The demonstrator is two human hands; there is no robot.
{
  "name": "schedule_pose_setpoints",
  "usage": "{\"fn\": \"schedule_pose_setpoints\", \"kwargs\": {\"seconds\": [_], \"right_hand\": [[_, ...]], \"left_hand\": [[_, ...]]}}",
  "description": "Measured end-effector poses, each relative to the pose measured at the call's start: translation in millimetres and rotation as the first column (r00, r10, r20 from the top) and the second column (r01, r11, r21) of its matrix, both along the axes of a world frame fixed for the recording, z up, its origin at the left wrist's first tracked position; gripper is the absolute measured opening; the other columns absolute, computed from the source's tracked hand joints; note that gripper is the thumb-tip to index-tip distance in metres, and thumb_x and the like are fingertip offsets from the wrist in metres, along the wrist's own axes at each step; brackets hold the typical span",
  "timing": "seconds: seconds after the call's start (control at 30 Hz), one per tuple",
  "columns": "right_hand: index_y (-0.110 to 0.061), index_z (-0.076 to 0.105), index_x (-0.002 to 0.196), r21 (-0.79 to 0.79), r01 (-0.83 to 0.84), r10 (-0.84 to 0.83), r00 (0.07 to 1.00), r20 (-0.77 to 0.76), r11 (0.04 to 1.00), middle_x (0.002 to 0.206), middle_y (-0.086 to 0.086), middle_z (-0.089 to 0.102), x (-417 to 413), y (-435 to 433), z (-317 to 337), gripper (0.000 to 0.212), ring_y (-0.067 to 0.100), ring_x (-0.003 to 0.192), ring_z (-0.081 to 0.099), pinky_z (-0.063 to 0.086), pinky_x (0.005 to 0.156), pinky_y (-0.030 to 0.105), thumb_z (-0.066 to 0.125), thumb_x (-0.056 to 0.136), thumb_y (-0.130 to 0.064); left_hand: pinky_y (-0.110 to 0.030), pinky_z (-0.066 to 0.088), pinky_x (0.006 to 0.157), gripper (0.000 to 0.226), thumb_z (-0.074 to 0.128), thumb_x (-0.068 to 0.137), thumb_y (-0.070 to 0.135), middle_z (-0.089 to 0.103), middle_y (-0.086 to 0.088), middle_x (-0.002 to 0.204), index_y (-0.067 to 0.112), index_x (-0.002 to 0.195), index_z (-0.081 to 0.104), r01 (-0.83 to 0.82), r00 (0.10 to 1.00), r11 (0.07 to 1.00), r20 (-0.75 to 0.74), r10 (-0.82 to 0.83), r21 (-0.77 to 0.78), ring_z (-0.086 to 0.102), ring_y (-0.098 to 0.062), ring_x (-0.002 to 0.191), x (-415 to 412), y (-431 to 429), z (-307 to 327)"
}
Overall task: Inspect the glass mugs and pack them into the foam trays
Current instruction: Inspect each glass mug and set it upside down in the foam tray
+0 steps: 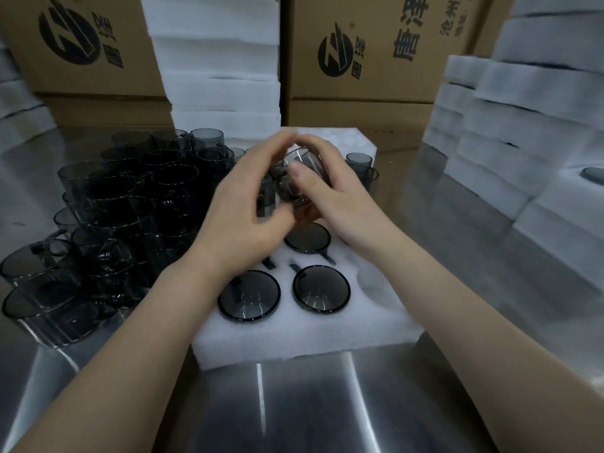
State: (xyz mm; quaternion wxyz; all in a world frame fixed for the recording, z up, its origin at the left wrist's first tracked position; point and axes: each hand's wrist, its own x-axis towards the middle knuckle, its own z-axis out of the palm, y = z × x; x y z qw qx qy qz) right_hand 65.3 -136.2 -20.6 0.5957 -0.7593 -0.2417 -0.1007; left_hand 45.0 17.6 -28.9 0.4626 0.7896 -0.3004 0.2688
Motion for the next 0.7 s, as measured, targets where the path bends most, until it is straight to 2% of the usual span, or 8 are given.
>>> {"fn": "schedule_pose_setpoints", "kwargs": {"seconds": [0.1, 0.23, 0.27, 0.33, 0.4, 0.47, 0.53, 0.7], "right_hand": [[-0.032, 0.045, 0.136, -0.126, 0.096, -0.085, 0.992, 0.096, 0.987, 0.108, -0.023, 0.06, -1, 0, -2, 0.041, -0.001, 0.099, 0.059, 0.05, 0.092, 0.025, 0.046, 0.097, -0.044], [-0.021, 0.047, 0.141, -0.112, 0.111, -0.098, 0.988, 0.118, 0.987, 0.119, -0.027, 0.055, -4, 1, 2, 0.039, -0.022, 0.109, 0.048, 0.034, 0.094, 0.002, 0.038, 0.105, -0.032], [-0.018, 0.047, 0.142, -0.09, 0.1, -0.091, 0.991, 0.1, 0.991, 0.127, -0.021, 0.053, -4, 1, 2, 0.039, -0.02, 0.114, 0.046, 0.034, 0.099, 0.005, 0.036, 0.106, -0.028], [-0.018, 0.049, 0.141, -0.016, 0.074, -0.073, 0.997, 0.038, 0.997, 0.138, -0.006, 0.054, -6, -1, 4, 0.039, -0.003, 0.126, 0.048, 0.04, 0.11, 0.028, 0.032, 0.107, -0.026], [-0.019, 0.053, 0.138, 0.104, 0.031, -0.023, 0.996, -0.083, 0.994, 0.136, 0.006, 0.059, -5, -1, 7, 0.038, 0.016, 0.125, 0.056, 0.048, 0.102, 0.046, 0.031, 0.107, -0.028], [-0.016, 0.056, 0.136, 0.246, -0.012, 0.069, 0.972, -0.223, 0.969, 0.122, 0.01, 0.067, -5, 0, 9, 0.04, 0.02, 0.108, 0.066, 0.058, 0.078, 0.041, 0.032, 0.107, -0.032], [-0.011, 0.059, 0.129, 0.353, -0.026, 0.148, 0.935, -0.323, 0.935, 0.106, 0.009, 0.071, -4, 1, 10, 0.041, 0.018, 0.09, 0.071, 0.058, 0.062, 0.035, 0.033, 0.107, -0.034], [-0.008, 0.062, 0.12, 0.517, -0.086, 0.359, 0.815, -0.456, 0.852, 0.112, 0.015, 0.07, 4, -5, 9, 0.045, 0.024, 0.098, 0.07, 0.059, 0.074, 0.039, 0.039, 0.103, -0.043]], "left_hand": [[-0.015, 0.035, 0.105, 0.067, 0.067, 0.079, 0.014, 0.053, 0.006, 0.134, 0.013, 0.142, 0.044, -0.046, 0.994, 0.994, 0.1, 0.036, 0.095, 0.048, -0.001, 0.126, -1, -4, 0], [-0.02, 0.041, 0.104, 0.068, 0.077, 0.078, 0.015, 0.06, 0.0, 0.13, 0.008, 0.14, 0.049, -0.11, 0.982, 0.992, 0.158, 0.099, 0.063, 0.056, -0.007, 0.12, -2, -6, -1], [-0.023, 0.043, 0.104, 0.069, 0.079, 0.077, 0.014, 0.061, -0.001, 0.13, 0.008, 0.139, 0.05, -0.11, 0.983, 0.992, 0.154, 0.101, 0.055, 0.057, -0.007, 0.12, -2, -6, -1], [-0.03, 0.046, 0.102, 0.069, 0.081, 0.075, 0.012, 0.062, -0.001, 0.127, 0.009, 0.138, 0.052, -0.106, 0.984, 0.993, 0.148, 0.098, 0.047, 0.058, -0.008, 0.118, -3, -6, -1], [-0.035, 0.048, 0.101, 0.067, 0.08, 0.075, 0.01, 0.063, -0.002, 0.127, 0.009, 0.136, 0.053, -0.092, 0.985, 0.995, 0.149, 0.085, 0.041, 0.059, -0.011, 0.118, -3, -5, 0], [-0.038, 0.046, 0.104, 0.065, 0.077, 0.075, 0.009, 0.06, -0.004, 0.129, 0.008, 0.136, 0.053, -0.074, 0.986, 0.997, 0.148, 0.07, 0.018, 0.056, -0.013, 0.124, -3, -4, -1], [-0.04, 0.044, 0.107, 0.064, 0.075, 0.076, 0.009, 0.056, -0.007, 0.136, 0.007, 0.136, 0.052, -0.059, 0.988, 0.998, 0.14, 0.058, 0.003, 0.05, -0.012, 0.131, -2, -3, -1], [-0.043, 0.042, 0.109, 0.073, 0.077, 0.076, 0.01, 0.052, -0.006, 0.14, 0.009, 0.141, 0.044, -0.031, 0.989, 1.0, 0.146, 0.031, -0.002, 0.047, -0.016, 0.135, -1, -2, -2]]}}
